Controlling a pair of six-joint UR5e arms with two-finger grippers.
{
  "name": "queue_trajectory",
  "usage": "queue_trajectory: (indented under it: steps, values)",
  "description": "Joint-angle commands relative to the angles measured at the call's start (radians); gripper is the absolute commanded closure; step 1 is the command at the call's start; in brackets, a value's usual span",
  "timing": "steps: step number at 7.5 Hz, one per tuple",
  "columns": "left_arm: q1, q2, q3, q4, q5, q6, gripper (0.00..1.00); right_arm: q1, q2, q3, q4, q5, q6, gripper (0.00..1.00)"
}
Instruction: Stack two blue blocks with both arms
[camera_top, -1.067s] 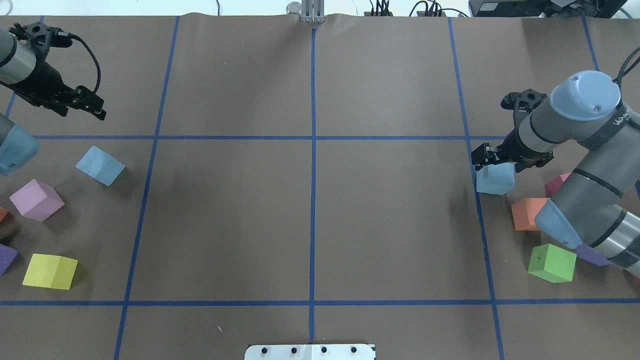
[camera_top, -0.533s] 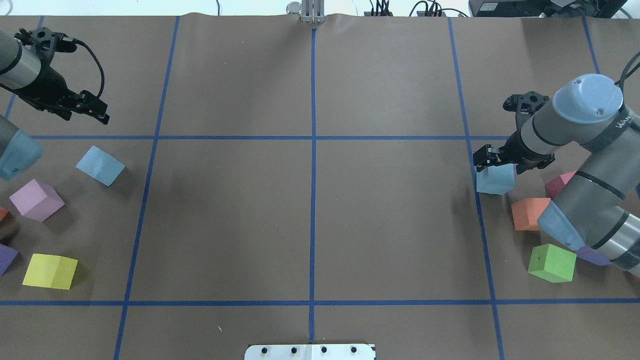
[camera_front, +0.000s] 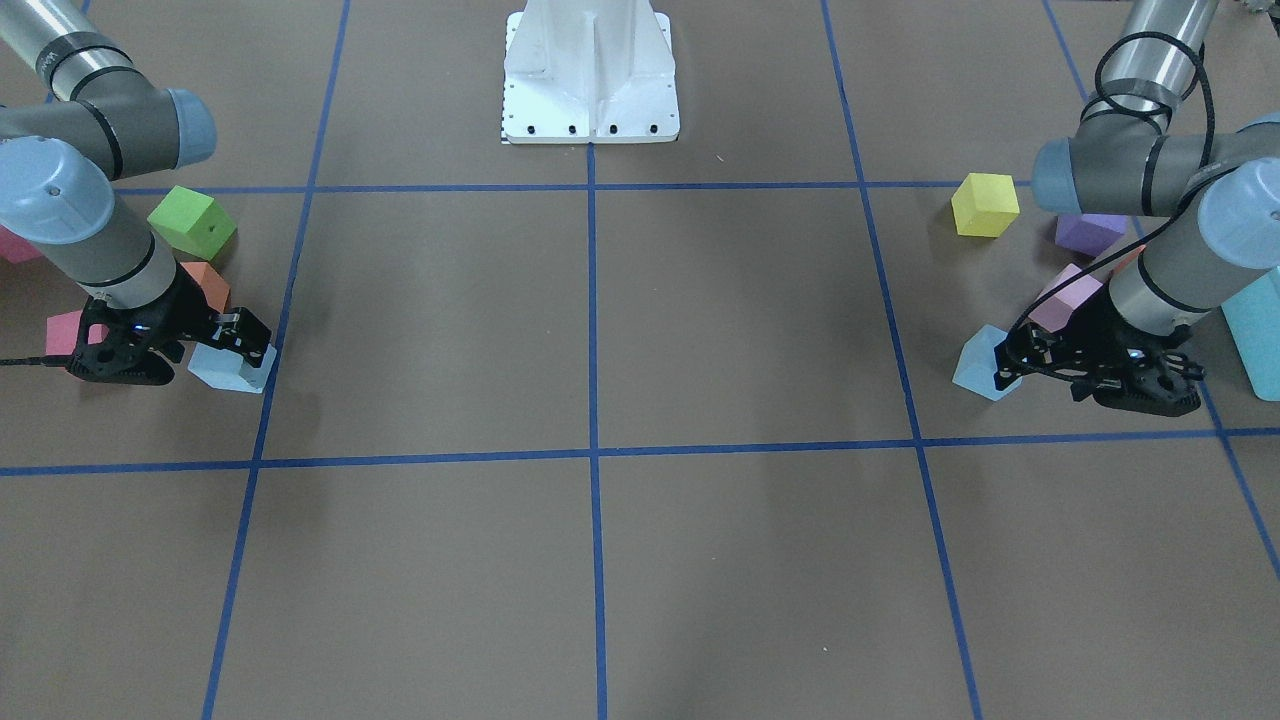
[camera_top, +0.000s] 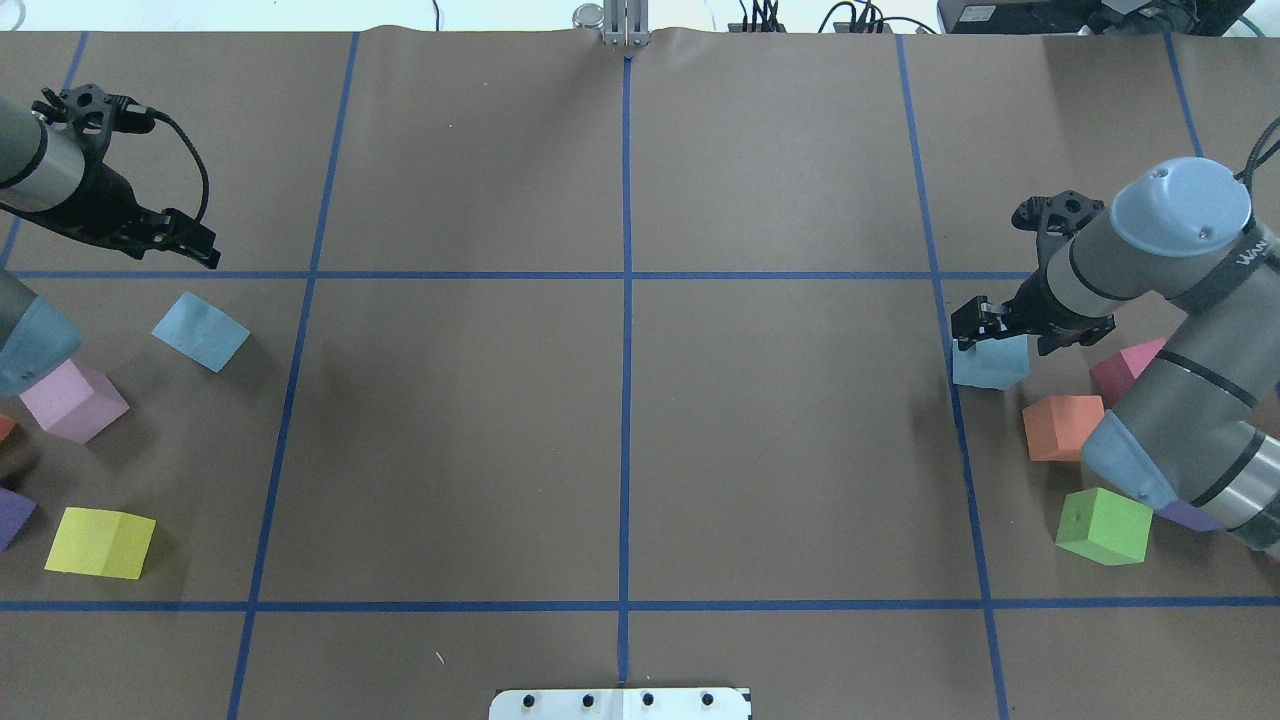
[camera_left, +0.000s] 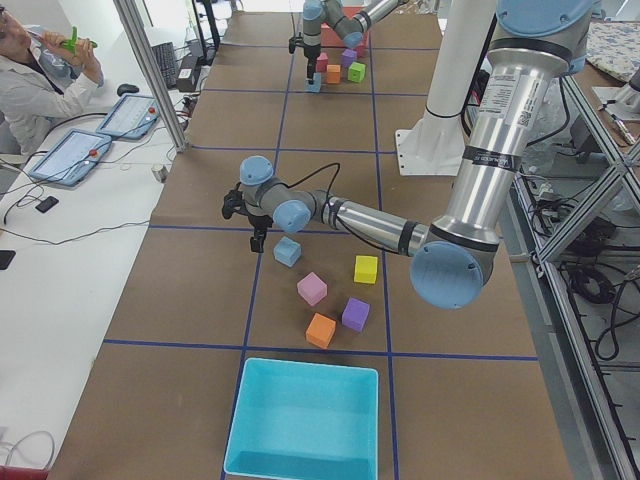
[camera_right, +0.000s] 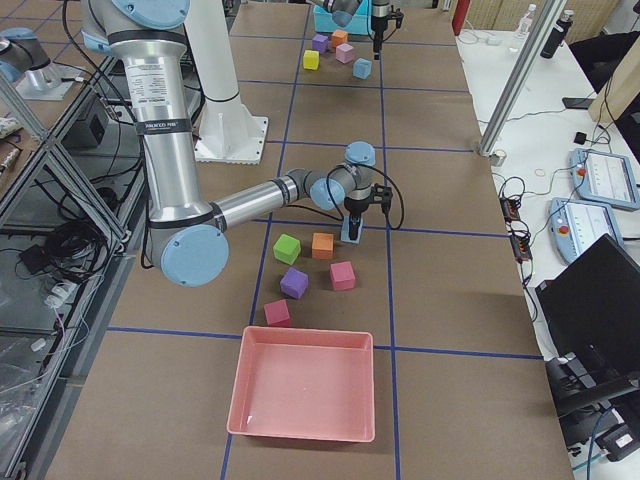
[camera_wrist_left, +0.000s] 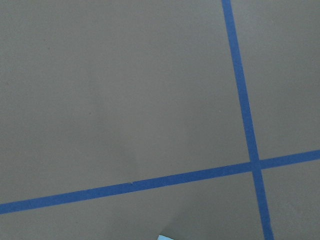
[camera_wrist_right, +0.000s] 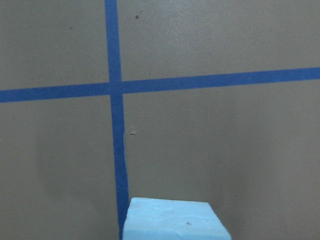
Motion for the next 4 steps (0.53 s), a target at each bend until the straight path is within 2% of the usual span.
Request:
queue_trajectory:
  steps: [1, 4]
  values:
    - [0.002, 0.004, 0.000, -0.008, 0.002, 0.001, 0.01, -0.025, 0.004, -0.007, 0.036, -0.001, 0.036, 0.08]
    - [0.002, 0.006, 0.003, -0.008, 0.002, 0.001, 0.01, -0.026, -0.001, -0.008, 0.037, -0.003, 0.020, 0.22]
